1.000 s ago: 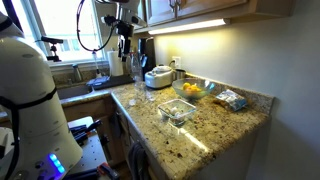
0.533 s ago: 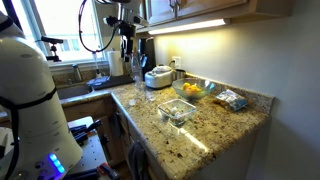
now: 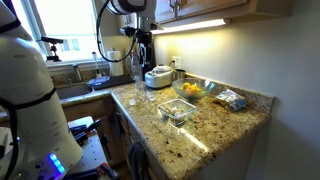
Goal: Remove all the garlic from the glass bowl and put them on the counter
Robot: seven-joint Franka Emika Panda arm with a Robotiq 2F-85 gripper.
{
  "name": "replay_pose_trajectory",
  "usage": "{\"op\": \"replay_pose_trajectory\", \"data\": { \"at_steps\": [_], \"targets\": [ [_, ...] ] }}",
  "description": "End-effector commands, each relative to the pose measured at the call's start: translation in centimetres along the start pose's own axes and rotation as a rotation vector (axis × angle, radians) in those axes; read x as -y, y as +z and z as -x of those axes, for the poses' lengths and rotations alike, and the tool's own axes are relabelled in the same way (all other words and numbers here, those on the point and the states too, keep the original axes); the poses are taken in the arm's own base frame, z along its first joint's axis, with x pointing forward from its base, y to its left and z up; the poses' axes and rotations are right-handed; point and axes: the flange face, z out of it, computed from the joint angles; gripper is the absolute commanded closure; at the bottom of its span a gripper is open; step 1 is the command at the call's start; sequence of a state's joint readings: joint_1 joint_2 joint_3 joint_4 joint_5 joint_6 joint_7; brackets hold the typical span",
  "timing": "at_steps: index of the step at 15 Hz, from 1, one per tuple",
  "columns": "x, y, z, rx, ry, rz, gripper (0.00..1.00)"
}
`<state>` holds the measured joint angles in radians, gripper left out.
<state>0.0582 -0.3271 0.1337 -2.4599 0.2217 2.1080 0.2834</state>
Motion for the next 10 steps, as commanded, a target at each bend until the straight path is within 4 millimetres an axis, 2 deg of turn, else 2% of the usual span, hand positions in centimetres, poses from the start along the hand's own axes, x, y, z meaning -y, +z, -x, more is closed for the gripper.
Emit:
{"op": "replay_pose_trajectory", "data": {
  "at_steps": [1,2,7,10],
  "targets": [
    [-1.4,0.6,-1.8,-0.046,-0.014,0.011,0.00],
    [-0.8,0.7,-1.1,-0.021,0.000,0.007,0.00],
    [-1.0,1.0,-1.7,-0.026,-0.002,0.009,0.00],
    [-2.5,1.6,-2.9,-0.064,-0.016,0.017,0.00]
  ]
}}
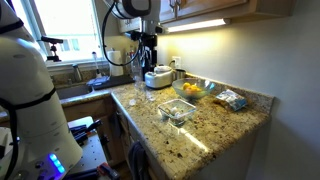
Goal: Remove all the garlic from the glass bowl and put them on the counter
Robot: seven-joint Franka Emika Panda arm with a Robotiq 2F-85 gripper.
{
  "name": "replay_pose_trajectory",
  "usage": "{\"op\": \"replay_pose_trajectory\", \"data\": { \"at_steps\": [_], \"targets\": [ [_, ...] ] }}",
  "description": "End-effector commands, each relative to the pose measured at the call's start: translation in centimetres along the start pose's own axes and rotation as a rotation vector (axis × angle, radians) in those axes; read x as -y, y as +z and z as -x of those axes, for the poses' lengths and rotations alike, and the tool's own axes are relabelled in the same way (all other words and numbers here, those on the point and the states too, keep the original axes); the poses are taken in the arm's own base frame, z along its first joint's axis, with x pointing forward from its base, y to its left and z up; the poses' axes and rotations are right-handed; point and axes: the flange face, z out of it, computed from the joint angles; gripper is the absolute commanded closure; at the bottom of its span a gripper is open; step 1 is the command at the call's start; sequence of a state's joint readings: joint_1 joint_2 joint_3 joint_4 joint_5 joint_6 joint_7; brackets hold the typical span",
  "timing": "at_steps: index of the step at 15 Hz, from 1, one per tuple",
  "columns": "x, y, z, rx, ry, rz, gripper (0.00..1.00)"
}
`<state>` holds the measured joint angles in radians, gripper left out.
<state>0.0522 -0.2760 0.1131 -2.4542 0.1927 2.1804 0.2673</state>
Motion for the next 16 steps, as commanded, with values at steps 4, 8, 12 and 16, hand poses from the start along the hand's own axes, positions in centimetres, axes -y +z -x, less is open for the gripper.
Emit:
{"op": "replay_pose_trajectory", "data": {
  "at_steps": [4,8,12,16],
  "targets": [
    [-3.7,2.0,-3.2,-0.148,-0.059,0.065,0.00],
    [-5.9,4.3,-5.8,-0.213,-0.026,0.081,0.00],
    [-7.5,7.5,-7.6,-0.231,0.053,0.113,0.00],
    [-8.3,10.3,-8.7,-0.233,0.166,0.125,0.00]
  ]
}}
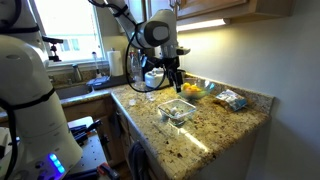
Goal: Remove all the garlic from the glass bowl and put them on the counter
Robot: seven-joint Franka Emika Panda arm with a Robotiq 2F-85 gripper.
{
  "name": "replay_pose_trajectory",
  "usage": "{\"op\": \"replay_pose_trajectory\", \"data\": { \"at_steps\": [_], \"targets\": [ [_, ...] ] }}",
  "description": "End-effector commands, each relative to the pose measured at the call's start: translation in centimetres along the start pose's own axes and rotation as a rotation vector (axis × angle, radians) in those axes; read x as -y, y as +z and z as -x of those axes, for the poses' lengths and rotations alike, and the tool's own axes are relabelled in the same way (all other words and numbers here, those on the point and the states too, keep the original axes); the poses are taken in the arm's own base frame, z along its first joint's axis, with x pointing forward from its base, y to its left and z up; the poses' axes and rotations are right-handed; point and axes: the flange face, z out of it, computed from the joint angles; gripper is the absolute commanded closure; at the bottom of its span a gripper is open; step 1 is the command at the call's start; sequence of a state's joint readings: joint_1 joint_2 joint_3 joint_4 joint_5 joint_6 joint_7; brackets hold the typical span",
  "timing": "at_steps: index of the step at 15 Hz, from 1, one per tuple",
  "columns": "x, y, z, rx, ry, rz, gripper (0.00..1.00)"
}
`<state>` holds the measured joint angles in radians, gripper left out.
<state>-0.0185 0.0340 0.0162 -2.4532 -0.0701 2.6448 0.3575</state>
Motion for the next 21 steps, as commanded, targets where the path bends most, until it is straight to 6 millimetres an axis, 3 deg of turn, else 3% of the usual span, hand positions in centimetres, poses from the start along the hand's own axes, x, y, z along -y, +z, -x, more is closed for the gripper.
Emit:
{"op": "replay_pose_trajectory", "data": {
  "at_steps": [1,3,9,21],
  "targets": [
    [-0.3,2.2,-0.7,-0.034,0.131,0.032,0.00],
    [-0.1,3.2,-0.9,-0.048,0.188,0.042,0.00],
    [-0.3,3.0,-1.1,-0.026,0.170,0.045,0.00],
    [1.7,9.3,-1.5,0.021,0.320,0.046,0.00]
  ]
}}
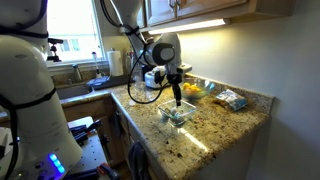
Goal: Remove all the garlic from the glass bowl and put them on the counter
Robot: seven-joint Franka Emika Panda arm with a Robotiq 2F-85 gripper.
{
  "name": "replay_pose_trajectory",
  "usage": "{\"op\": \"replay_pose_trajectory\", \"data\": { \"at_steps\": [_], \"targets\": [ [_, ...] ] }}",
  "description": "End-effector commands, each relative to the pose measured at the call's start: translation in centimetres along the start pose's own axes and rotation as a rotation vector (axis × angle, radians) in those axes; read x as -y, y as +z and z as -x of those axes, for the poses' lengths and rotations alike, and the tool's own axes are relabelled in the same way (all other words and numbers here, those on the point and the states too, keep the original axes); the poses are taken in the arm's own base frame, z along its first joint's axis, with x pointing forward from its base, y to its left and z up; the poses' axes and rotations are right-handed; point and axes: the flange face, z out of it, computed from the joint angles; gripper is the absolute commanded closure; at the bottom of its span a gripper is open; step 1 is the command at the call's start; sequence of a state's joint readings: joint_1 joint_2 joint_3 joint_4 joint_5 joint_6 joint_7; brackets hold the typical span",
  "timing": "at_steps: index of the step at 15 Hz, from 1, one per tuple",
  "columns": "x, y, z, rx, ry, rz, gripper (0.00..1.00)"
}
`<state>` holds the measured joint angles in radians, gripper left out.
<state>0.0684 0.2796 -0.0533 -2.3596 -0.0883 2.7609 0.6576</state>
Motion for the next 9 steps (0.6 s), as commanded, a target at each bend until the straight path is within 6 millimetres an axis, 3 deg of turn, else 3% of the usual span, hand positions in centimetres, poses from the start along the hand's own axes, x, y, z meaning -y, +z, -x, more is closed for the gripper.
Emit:
{"op": "replay_pose_trajectory", "data": {
  "at_steps": [1,9],
  "targets": [
    [0.2,1.6,-0.6,0.004,0.084,0.037,0.00],
    [0.7,4.3,-0.7,0.058,0.179,0.087,0.00]
  ]
}}
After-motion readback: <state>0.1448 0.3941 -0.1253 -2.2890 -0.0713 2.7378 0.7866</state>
